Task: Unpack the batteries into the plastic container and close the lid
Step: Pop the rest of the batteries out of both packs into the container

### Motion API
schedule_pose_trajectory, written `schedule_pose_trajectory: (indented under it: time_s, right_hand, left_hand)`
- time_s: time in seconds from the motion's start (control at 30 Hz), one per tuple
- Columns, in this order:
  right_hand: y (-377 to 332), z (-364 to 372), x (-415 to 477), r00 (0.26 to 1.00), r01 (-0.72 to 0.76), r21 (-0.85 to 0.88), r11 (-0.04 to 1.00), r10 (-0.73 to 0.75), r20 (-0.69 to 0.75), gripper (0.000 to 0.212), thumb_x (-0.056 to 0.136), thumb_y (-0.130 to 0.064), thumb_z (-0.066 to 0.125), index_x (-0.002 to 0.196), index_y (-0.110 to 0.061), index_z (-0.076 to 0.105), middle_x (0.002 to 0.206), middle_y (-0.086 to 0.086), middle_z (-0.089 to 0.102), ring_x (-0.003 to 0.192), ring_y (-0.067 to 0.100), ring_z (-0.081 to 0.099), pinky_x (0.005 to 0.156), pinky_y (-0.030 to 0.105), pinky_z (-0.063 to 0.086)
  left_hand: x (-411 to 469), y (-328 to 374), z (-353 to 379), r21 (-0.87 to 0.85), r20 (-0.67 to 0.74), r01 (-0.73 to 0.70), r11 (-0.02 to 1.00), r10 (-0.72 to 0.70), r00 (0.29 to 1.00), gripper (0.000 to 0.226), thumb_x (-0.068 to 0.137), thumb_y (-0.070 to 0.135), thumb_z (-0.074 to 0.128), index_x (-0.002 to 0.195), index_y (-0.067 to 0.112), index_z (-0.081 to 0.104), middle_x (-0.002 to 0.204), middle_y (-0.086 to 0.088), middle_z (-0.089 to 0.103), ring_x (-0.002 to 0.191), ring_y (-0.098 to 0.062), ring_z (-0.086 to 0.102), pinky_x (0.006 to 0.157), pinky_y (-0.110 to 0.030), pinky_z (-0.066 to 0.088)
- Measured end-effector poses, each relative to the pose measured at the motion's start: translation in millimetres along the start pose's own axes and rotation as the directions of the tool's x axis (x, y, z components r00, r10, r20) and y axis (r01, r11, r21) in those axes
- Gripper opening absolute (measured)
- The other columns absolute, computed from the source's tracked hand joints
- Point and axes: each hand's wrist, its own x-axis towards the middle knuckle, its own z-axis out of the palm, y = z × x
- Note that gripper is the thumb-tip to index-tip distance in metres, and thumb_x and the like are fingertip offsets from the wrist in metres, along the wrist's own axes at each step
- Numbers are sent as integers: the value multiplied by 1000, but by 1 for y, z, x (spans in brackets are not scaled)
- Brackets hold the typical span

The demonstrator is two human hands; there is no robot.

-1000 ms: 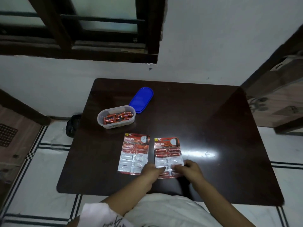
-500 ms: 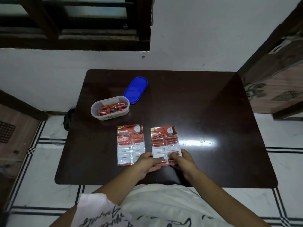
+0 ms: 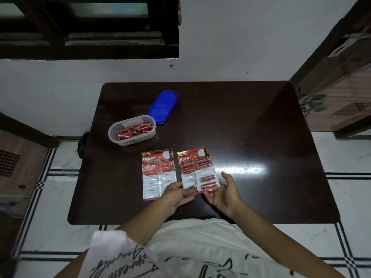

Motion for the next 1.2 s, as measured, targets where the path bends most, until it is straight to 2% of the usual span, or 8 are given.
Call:
schedule_pose_trajectory:
  time_s: [0.07, 0.23, 0.37, 0.43, 0.53, 0.67, 1.0, 1.2]
  right_hand:
    - [1, -3, 2, 999, -41, 33, 999, 40, 31, 54, 93, -36, 30, 113, 1, 64, 97, 18, 68, 79, 23, 62, 62, 27, 57]
    - [-3, -3, 2, 990, -93, 4, 996, 92, 108, 55, 75, -19, 38, 116, 12, 59, 101, 27, 69, 79, 34, 70, 59, 28, 59]
    - [0, -6, 2, 988, -86, 64, 994, 76, 137, 40, 87, -6, 36, 115, 10, 59, 100, 26, 72, 76, 33, 73, 60, 28, 61]
    - [3, -4, 2, 991, -16, -56, 998, 23, 130, 28, 95, 5, 41, 117, 5, 58, 92, 19, 73, 66, 23, 72, 56, 22, 59]
    - [11, 0, 3, 989, 129, -345, 930, -96, 111, 23, 88, 13, 57, 106, 1, 64, 75, 10, 73, 59, 14, 67, 52, 17, 52]
    - [15, 3, 5, 971, 240, -448, 861, -206, 123, 24, 80, 9, 70, 101, -2, 70, 84, 12, 75, 70, 17, 69, 57, 20, 52]
    - [22, 10, 10, 946, 319, -306, 897, -323, 37, 27, 97, 1, 49, 115, -7, 68, 110, 12, 74, 103, 25, 70, 89, 35, 57]
    - [8, 7, 11, 940, 329, -133, 935, -338, -54, 28, 97, 2, 41, 113, 4, 63, 108, 19, 73, 105, 34, 69, 91, 44, 57]
  left_hand:
    - [0, 2, -3, -23, 20, 10, 1000, -10, 1000, 26, 85, -3, 69, 109, 3, 64, 103, -12, 73, 94, -23, 71, 72, -27, 60]
    - [-1, 5, -9, -67, 86, 50, 996, -44, 995, 22, 87, -3, 65, 107, 4, 65, 98, -12, 73, 91, -22, 70, 72, -26, 60]
    - [0, 4, -7, -125, 102, 43, 991, -30, 994, 21, 88, -5, 63, 108, 2, 64, 97, -12, 73, 87, -19, 71, 75, -26, 60]
    - [0, 2, -6, -120, 101, 40, 992, -28, 995, 22, 88, -5, 63, 109, 2, 64, 98, -11, 73, 85, -18, 72, 72, -25, 60]
    - [0, 1, -6, -108, 90, 53, 993, -43, 995, 22, 88, -4, 64, 108, 4, 65, 100, -12, 73, 89, -20, 71, 69, -24, 60]
    - [1, 0, -8, -104, 84, 63, 993, -54, 995, 22, 87, -4, 64, 108, 5, 65, 95, -11, 74, 85, -20, 72, 69, -24, 60]
    - [1, -1, -4, -159, 84, 13, 987, 0, 997, 27, 89, -5, 62, 113, 6, 64, 106, -10, 72, 93, -20, 70, 76, -26, 60]
    - [0, 3, -7, -138, 103, 27, 990, -13, 995, 29, 90, -4, 61, 114, 12, 63, 107, -6, 72, 93, -18, 69, 76, -26, 59]
